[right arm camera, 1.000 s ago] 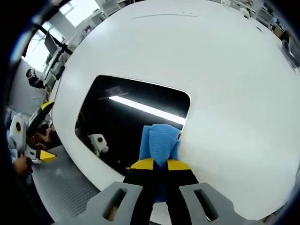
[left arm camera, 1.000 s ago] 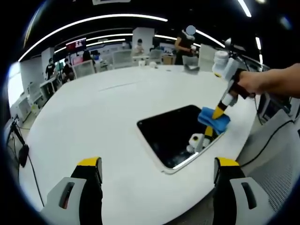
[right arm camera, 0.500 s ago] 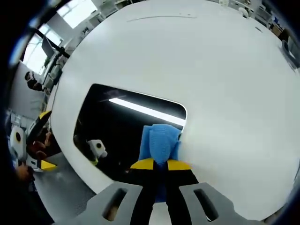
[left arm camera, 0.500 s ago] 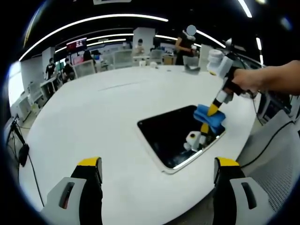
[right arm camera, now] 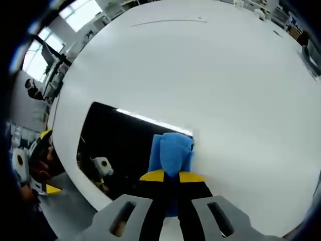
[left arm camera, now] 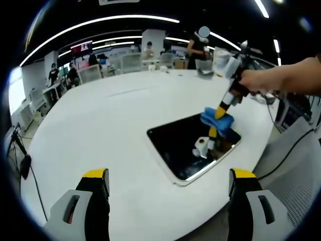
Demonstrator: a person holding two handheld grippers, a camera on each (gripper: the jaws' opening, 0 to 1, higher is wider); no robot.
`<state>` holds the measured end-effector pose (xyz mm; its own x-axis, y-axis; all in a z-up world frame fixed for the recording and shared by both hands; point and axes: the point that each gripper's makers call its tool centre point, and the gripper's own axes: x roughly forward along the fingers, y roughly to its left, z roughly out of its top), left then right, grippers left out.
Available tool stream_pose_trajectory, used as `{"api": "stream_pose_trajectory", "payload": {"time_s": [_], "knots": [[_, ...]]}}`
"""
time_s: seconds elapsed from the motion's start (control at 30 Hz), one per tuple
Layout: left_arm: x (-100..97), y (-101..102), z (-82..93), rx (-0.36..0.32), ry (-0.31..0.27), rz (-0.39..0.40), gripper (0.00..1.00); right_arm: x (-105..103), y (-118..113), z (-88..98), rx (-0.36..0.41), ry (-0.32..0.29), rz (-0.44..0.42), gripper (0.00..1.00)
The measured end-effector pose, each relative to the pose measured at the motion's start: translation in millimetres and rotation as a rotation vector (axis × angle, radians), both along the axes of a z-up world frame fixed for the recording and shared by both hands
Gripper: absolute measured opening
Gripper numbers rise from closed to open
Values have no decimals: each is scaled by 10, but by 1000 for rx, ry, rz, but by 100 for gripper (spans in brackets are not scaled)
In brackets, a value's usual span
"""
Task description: Wipe the mirror surface with the cleaning cloth until all visible marks leave the cleaned area.
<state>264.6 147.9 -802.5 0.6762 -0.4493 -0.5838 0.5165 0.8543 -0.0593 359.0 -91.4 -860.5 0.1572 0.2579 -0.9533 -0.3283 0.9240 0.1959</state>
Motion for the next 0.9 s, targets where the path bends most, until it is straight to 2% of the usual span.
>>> {"api": "stream_pose_trajectory", "payload": {"time_s": [0.9], "knots": [[7,24,7,-7,1,14,100,376,40,5,-5,-2,-21,2]]}}
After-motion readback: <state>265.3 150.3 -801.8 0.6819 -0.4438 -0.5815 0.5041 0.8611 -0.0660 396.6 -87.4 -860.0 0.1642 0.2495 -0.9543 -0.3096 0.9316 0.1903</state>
